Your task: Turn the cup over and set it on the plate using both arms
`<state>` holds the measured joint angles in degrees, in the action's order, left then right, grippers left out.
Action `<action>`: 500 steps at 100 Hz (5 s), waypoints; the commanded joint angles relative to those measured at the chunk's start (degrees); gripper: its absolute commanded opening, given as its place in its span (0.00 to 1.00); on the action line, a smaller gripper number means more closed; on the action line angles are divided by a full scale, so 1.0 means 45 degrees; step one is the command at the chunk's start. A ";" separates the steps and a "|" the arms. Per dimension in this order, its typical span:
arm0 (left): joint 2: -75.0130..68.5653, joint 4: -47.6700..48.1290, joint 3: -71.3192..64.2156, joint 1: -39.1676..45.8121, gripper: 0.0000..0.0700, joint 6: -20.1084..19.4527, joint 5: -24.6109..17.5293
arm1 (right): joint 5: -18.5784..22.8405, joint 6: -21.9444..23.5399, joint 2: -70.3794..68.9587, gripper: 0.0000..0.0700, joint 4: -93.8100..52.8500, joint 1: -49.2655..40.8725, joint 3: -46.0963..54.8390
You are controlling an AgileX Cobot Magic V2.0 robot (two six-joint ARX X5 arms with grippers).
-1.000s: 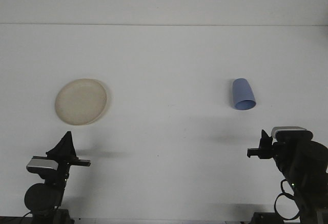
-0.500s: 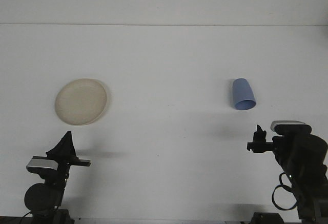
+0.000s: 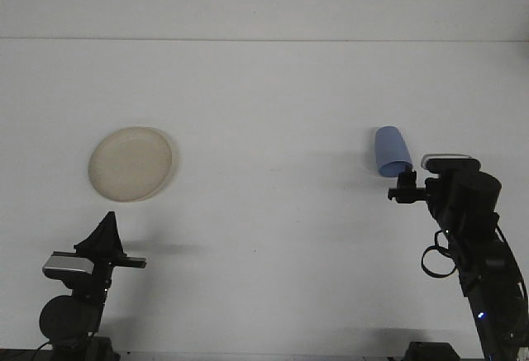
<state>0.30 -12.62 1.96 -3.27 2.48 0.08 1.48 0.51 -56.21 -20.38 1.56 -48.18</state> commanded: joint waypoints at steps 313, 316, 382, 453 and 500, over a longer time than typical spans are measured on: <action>-0.0015 -0.0131 -0.0257 0.0000 0.02 -0.0034 0.0024 | 0.1569 0.1773 0.3381 0.00 -0.3682 -0.0869 -0.0063; -0.0015 -0.0131 -0.0257 0.0000 0.02 -0.0029 0.0024 | 0.1399 0.1919 0.3400 0.00 -0.4274 -0.1044 -0.0345; -0.0015 -0.0131 -0.0257 0.0000 0.02 -0.0029 0.0024 | 0.0291 0.3949 -0.2448 0.00 -1.0977 -0.6552 -0.6067; -0.0015 -0.0131 -0.0257 0.0000 0.02 -0.0029 0.0024 | -0.0097 0.3152 -0.9821 0.00 -1.2410 -1.0763 -0.9816; -0.0015 -0.0131 -0.0257 0.0000 0.02 -0.0029 0.0024 | -0.0155 0.2875 -1.0457 0.00 -1.2376 -1.0856 -0.9811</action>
<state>0.30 -12.62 1.96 -3.27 2.48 0.08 1.17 14.33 -102.10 -76.23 -46.76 -90.94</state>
